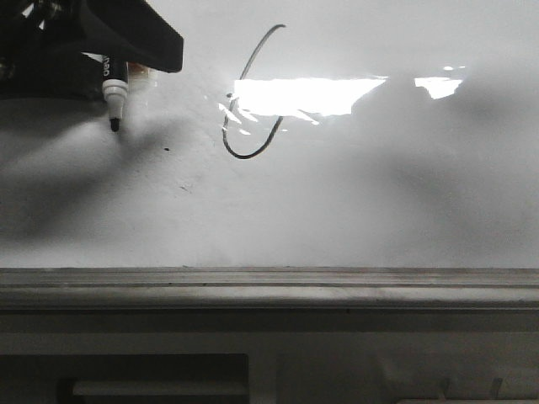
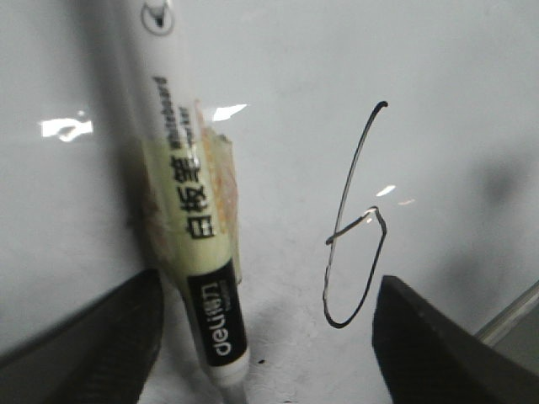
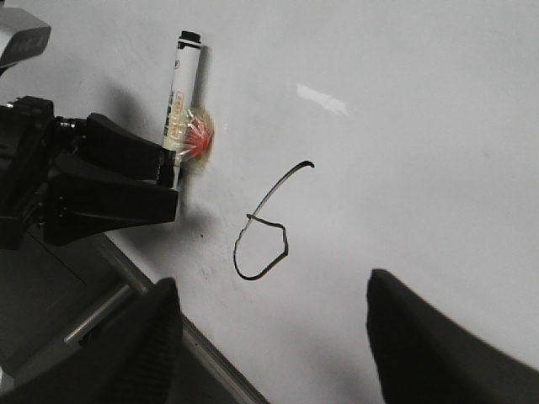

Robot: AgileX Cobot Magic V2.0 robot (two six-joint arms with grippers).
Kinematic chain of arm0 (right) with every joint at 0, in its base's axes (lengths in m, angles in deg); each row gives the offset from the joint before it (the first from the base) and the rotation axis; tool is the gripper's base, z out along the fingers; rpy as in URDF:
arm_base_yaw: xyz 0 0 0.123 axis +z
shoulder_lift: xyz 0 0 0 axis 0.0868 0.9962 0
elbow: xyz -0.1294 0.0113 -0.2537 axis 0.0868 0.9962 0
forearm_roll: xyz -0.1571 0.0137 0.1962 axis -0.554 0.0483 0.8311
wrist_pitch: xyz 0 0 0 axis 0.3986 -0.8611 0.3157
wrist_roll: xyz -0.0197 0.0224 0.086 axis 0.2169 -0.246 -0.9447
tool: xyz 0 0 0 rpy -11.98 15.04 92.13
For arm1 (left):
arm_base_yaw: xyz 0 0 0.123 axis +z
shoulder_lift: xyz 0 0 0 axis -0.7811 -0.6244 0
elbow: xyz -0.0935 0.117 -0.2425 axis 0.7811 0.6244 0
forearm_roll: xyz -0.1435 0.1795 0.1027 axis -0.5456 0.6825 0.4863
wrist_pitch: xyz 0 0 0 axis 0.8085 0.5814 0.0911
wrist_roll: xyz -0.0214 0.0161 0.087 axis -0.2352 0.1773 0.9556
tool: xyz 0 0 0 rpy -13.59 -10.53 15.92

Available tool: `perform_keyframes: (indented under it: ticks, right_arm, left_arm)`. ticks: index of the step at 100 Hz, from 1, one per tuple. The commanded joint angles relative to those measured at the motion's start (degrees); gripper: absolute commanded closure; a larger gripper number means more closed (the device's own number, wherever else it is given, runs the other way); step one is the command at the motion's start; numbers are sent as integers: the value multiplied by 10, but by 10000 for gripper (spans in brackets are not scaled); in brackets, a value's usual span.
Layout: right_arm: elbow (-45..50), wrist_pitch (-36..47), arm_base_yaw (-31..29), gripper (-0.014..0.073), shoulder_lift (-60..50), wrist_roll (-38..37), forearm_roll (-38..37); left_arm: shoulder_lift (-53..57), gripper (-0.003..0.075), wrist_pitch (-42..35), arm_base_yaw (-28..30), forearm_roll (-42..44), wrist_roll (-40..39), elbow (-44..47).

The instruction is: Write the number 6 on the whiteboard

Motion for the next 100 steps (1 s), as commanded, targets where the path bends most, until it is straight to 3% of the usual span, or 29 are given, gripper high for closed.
perform_keyframes:
  ticks: [1,16,32,39,48,61,100]
  right_arm:
    - [-14,26,-4,170,-7,0,7]
    - [-13,32,-6,218,-22,0,0]
    - [6,54,-13,426,-59,0,0]
    - [31,73,-13,538,-84,0,0]
    - [76,110,-13,664,-128,0,0]
    - [149,176,-13,659,-208,2,0]
    - [336,222,-13,660,-453,29,0]
  left_arm:
    - [24,183,-33,0,25,-2,-15]
    - [86,184,-33,0,92,-2,-11]
    - [161,209,-32,0,171,-2,-11]
    - [193,279,-32,0,193,-2,-10]
    - [234,454,-32,0,208,-2,1]
    - [300,741,-30,0,232,-2,44]
    - [496,740,-33,0,231,-2,191]
